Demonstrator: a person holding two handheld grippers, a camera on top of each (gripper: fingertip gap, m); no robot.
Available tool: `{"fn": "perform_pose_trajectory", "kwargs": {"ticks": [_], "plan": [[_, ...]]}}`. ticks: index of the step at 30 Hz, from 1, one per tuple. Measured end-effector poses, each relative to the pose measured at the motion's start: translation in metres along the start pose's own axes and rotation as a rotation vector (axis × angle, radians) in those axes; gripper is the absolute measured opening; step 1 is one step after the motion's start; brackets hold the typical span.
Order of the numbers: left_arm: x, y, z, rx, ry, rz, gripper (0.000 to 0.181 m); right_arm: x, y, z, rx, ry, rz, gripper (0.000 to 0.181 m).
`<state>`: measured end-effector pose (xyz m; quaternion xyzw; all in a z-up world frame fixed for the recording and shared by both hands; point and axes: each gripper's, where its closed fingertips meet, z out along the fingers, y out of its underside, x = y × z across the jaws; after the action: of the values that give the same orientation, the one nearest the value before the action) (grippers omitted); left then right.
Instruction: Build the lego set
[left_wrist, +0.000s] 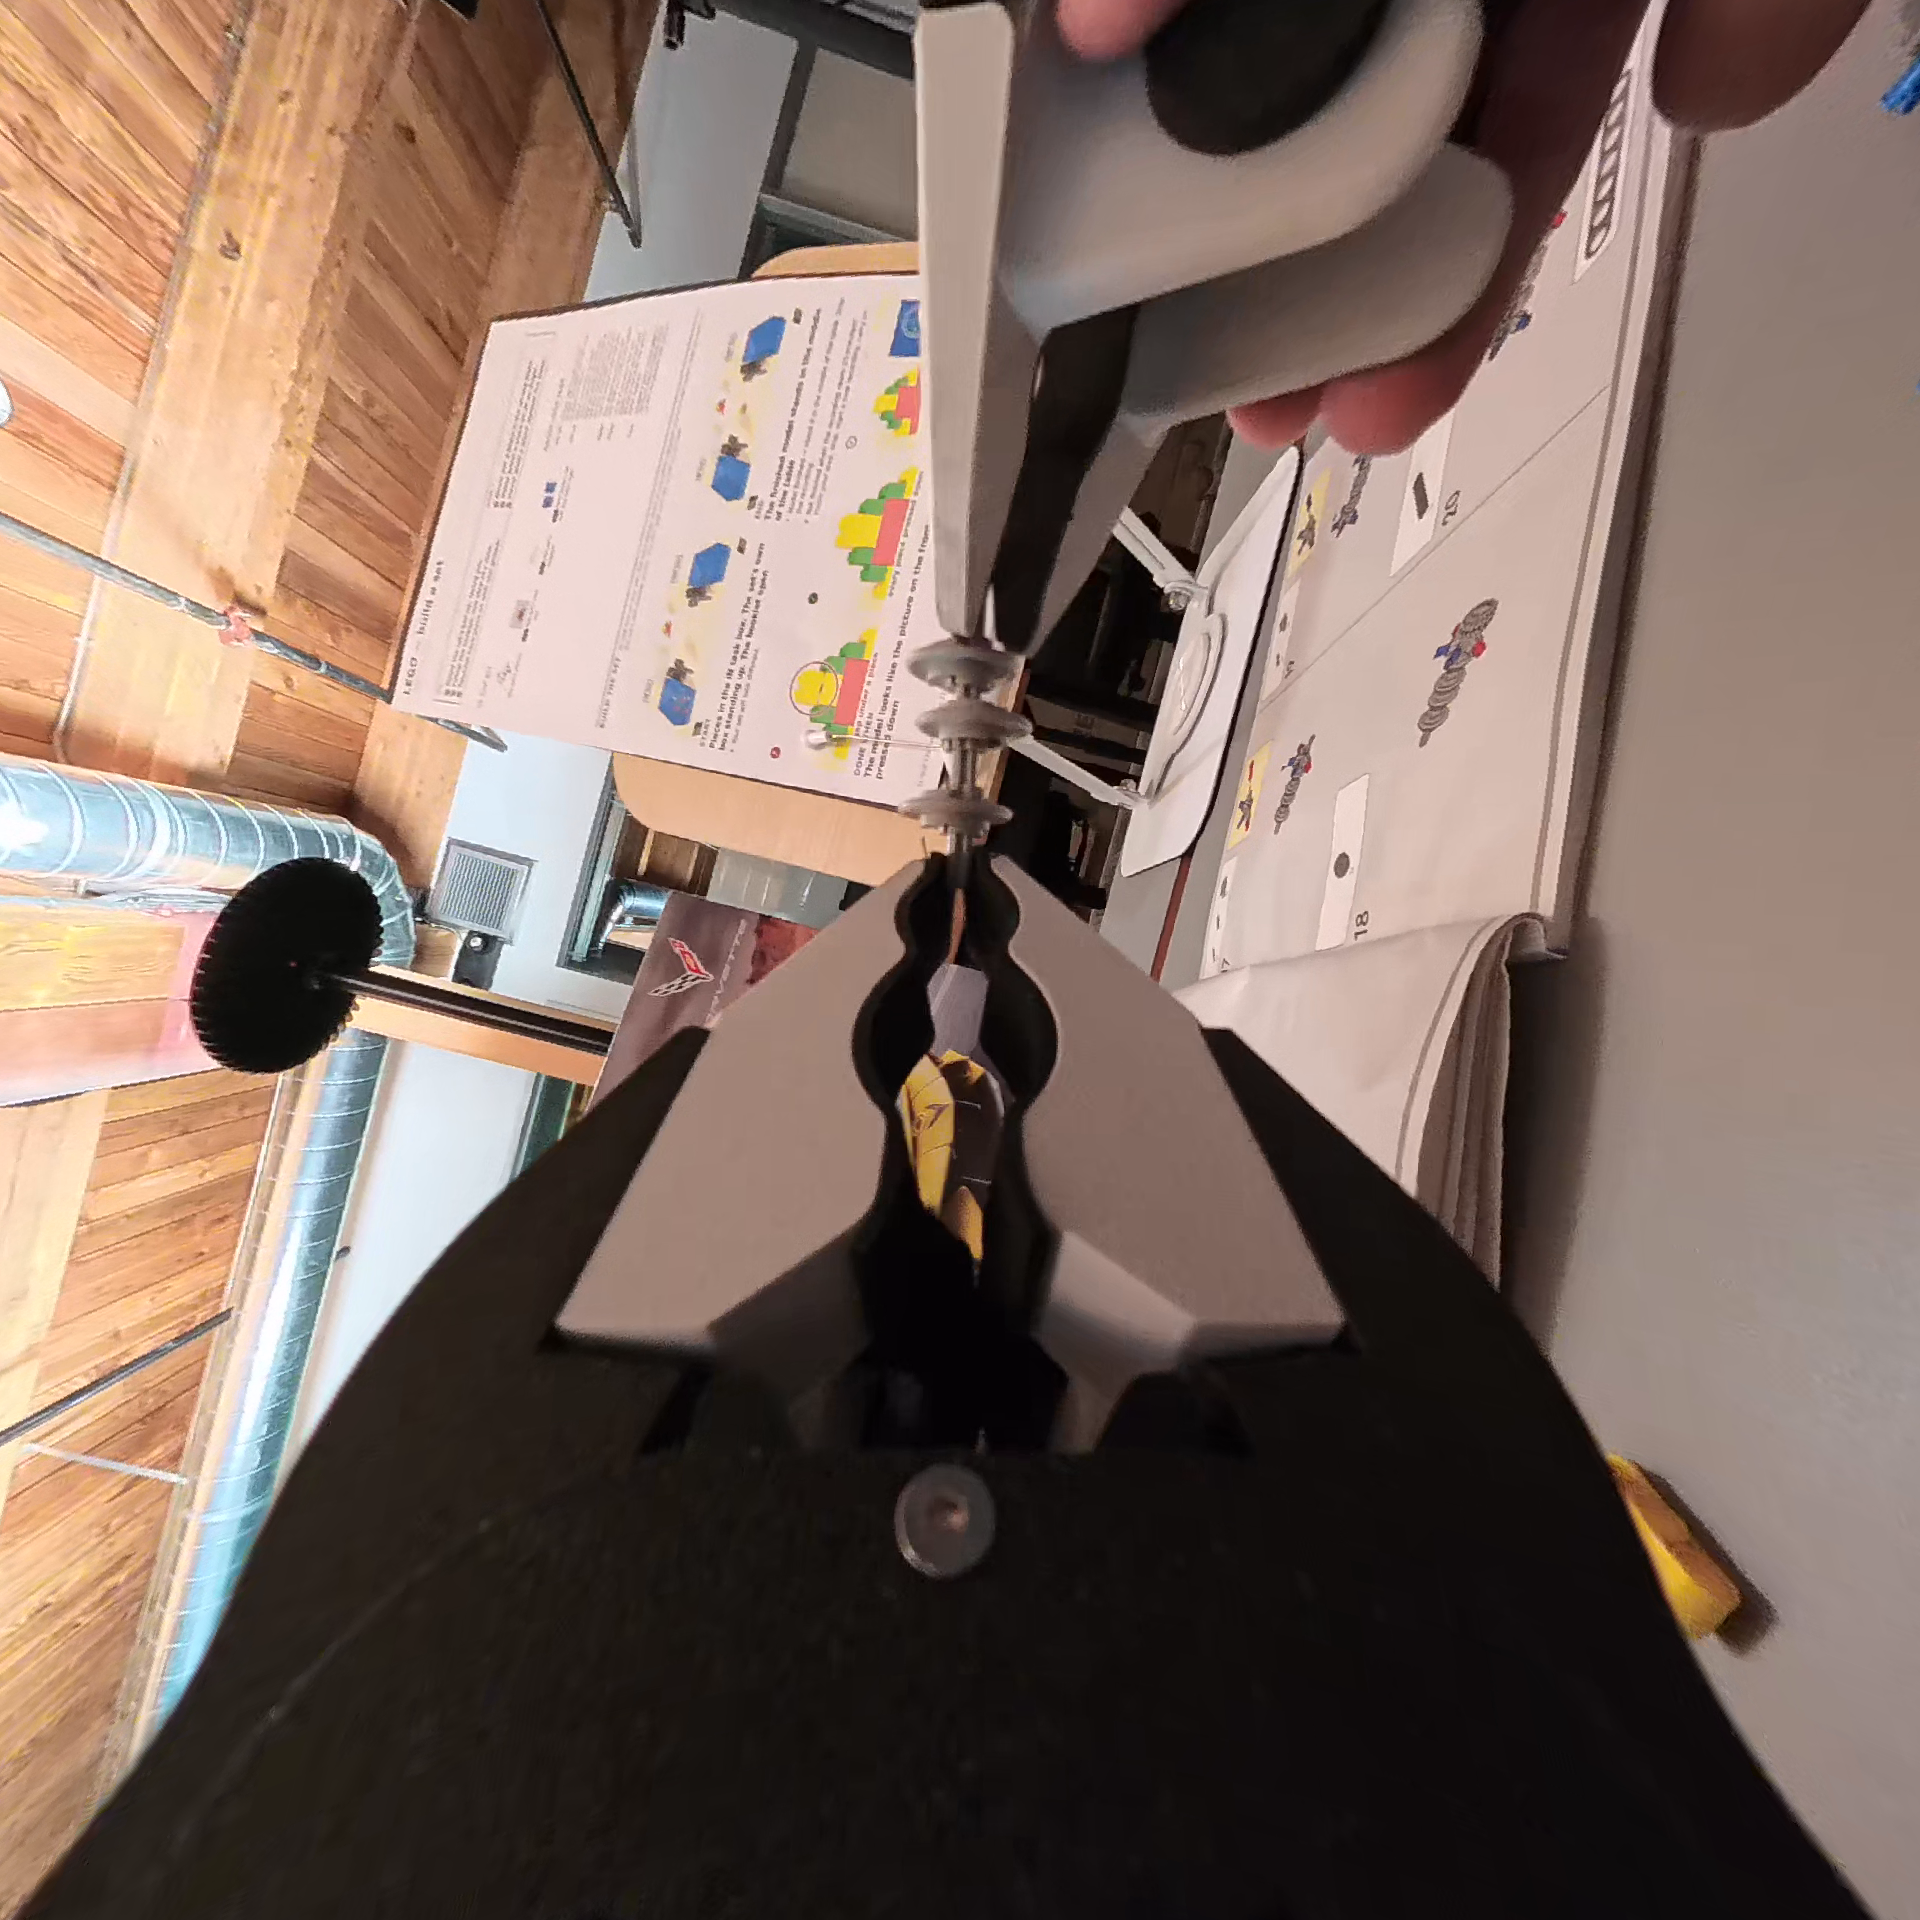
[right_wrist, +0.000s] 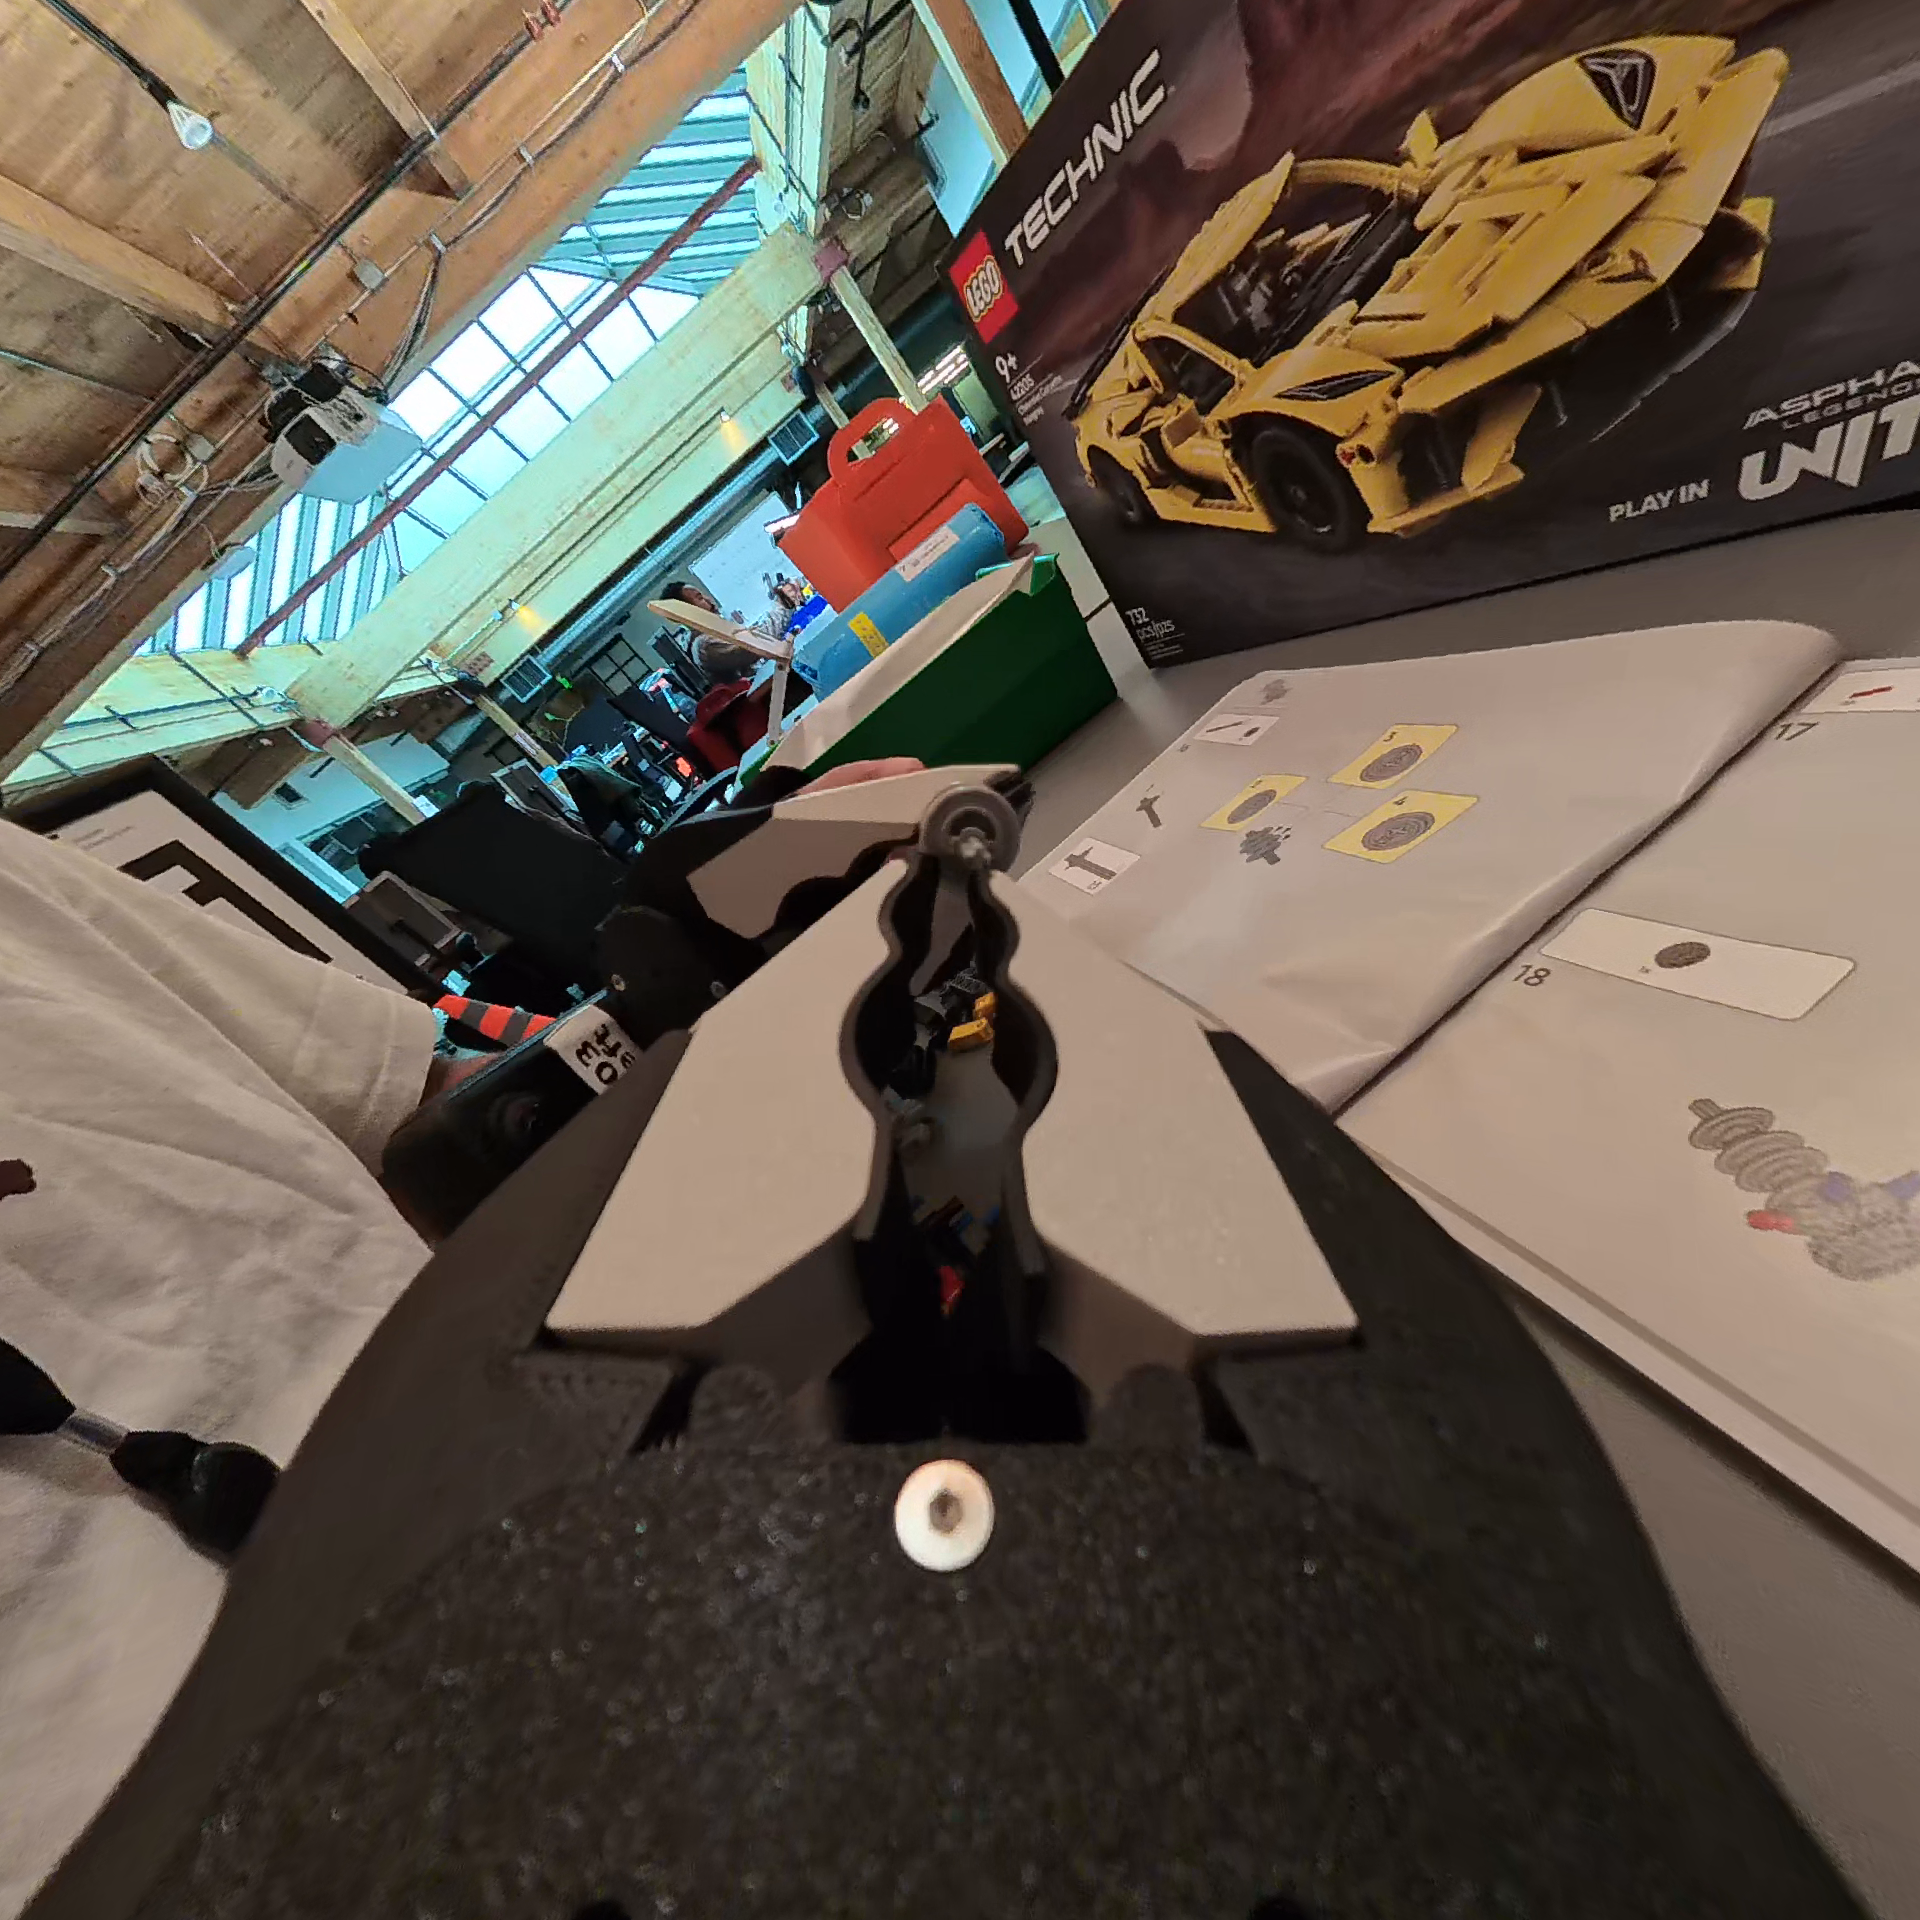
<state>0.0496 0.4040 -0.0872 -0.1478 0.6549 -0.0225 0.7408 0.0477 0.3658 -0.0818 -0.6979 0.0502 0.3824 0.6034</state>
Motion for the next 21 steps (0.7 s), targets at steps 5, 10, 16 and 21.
{"fn": "perform_pose_trajectory", "kwargs": {"ticks": [5,10,16,21], "plan": [[-0.0010,0.0019,-0.0014,0.002,-0.010,0.005,0.000,-0.0029,-0.0041,-0.0013,0.020,-0.032,0.029,0.007],[-0.0001,-0.0001,-0.0027,0.021,-0.011,0.023,0.000,-0.0025,-0.0038,-0.0020,0.021,-0.027,0.025,0.007],[0.0040,-0.0022,-0.0029,0.034,-0.002,0.038,0.000,0.0000,-0.0003,-0.0026,0.000,-0.014,0.017,0.007],[0.0063,-0.0007,-0.0027,0.039,0.005,0.048,0.000,0.0012,0.0012,-0.0019,-0.007,-0.003,-0.003,0.003]]}}
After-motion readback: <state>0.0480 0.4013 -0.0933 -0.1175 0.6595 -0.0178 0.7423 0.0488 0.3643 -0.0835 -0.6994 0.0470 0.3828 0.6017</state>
